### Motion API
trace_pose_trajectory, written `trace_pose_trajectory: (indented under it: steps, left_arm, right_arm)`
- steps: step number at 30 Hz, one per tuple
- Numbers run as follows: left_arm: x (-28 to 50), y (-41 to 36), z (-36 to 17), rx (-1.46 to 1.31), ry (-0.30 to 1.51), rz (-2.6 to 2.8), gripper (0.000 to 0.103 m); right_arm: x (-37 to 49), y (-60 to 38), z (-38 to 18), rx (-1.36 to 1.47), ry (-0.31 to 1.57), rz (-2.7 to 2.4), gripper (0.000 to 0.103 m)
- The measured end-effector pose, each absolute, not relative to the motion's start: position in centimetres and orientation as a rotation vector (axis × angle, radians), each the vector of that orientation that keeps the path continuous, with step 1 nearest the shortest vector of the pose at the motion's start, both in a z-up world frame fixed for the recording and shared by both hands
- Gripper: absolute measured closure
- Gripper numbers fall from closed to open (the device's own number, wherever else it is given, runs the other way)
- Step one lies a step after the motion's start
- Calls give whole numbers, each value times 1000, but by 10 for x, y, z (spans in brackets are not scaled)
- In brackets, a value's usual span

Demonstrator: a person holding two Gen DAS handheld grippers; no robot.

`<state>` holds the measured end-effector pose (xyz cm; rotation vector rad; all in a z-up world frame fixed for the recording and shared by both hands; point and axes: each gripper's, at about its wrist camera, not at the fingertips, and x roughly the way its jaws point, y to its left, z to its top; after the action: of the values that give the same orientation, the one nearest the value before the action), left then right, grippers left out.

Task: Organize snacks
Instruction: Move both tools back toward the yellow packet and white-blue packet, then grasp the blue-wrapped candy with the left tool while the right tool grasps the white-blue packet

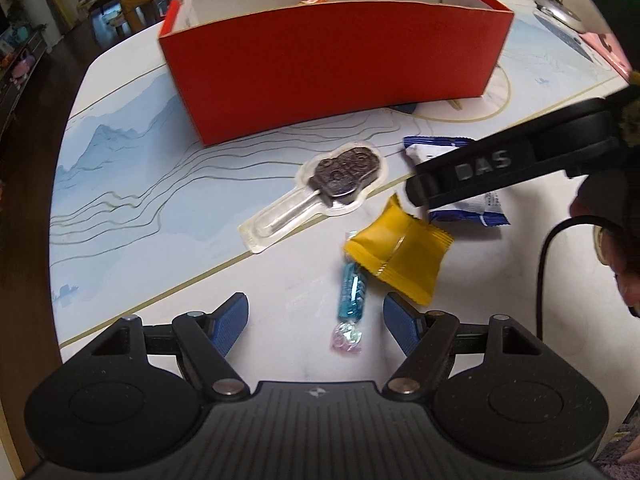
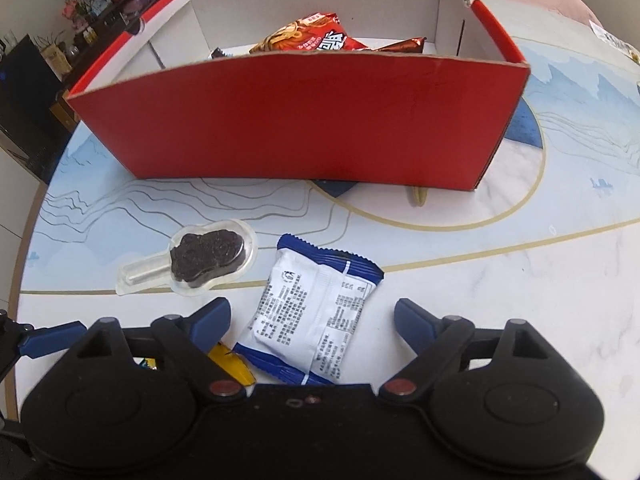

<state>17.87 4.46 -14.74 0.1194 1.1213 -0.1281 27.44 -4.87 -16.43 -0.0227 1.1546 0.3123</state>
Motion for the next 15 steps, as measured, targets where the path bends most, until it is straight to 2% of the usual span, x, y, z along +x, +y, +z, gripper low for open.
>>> trace_pose_trajectory:
  steps: [1,4,6,9,15]
  left_arm:
    - [179,42,-148,127,1123,-134,37]
    - [179,37,-152,156,1126,-132,41]
    - [179,35,-153,166,1121,-139,51]
    - [177,31,-152,181,1108,-153,57]
    - [173,26,-152,166,1104,-180,80]
  right_arm:
    - [275,-47,-165,-32,1158,310,16]
    - [274,-41,-165,-68,1148,306,18]
    - [273,-39,-166,-100,1139,297,22]
    - [270,-35,-166,-152,1129,293,27]
    - [263,-38,-164,-167,1100,298,44]
